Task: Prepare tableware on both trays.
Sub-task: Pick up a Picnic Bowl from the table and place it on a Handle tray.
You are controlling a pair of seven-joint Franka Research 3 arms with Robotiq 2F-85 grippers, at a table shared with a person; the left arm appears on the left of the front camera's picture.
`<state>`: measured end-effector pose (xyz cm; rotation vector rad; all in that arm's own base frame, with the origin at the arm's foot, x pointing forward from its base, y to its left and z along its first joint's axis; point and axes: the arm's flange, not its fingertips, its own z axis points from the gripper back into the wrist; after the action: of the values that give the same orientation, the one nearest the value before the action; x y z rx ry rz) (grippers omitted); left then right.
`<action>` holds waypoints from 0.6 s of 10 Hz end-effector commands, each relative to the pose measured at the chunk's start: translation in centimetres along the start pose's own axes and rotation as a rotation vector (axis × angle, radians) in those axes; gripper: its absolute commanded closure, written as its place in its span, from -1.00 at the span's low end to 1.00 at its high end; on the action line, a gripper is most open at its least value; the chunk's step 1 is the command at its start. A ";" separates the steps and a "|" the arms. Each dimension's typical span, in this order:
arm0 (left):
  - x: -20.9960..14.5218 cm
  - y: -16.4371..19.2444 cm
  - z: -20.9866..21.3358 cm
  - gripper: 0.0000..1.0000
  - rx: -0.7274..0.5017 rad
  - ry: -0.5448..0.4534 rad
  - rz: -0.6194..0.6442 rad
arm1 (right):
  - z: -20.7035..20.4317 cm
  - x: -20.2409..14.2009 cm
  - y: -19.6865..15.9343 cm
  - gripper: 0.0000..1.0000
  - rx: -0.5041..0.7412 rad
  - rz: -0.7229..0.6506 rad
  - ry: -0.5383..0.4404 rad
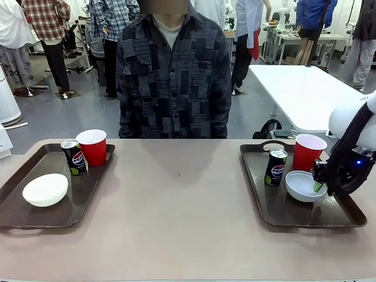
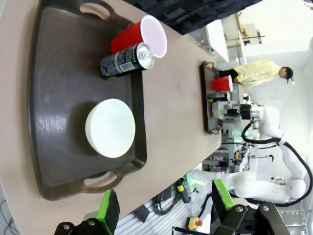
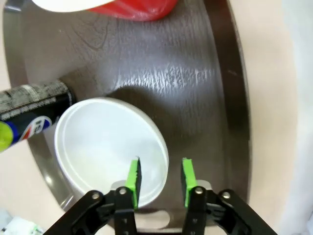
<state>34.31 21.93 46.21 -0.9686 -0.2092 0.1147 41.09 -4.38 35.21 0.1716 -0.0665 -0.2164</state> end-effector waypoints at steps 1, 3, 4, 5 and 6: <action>-0.2 -0.2 0.1 -1.00 -0.009 -0.003 0.004 | 2.2 -1.2 0.7 -1.00 0.003 -0.012 0.025; -0.2 -0.2 0.1 -1.00 -0.009 -0.003 0.004 | 4.5 -1.9 1.1 -0.36 0.033 0.008 0.040; -0.2 -0.2 0.1 -1.00 -0.009 -0.003 0.004 | 5.7 -2.3 1.5 -0.56 0.039 0.024 0.053; -0.2 -0.2 0.1 -1.00 -0.009 -0.003 0.004 | 6.8 -2.6 1.9 -0.76 0.031 0.036 0.072; -0.2 -0.2 0.1 -1.00 -0.009 -0.003 0.004 | 7.8 -2.9 2.3 -0.96 0.018 0.046 0.085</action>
<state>34.31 21.93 46.21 -0.9685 -0.2092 0.1147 38.13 -3.13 42.10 0.2192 -0.0110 -0.1660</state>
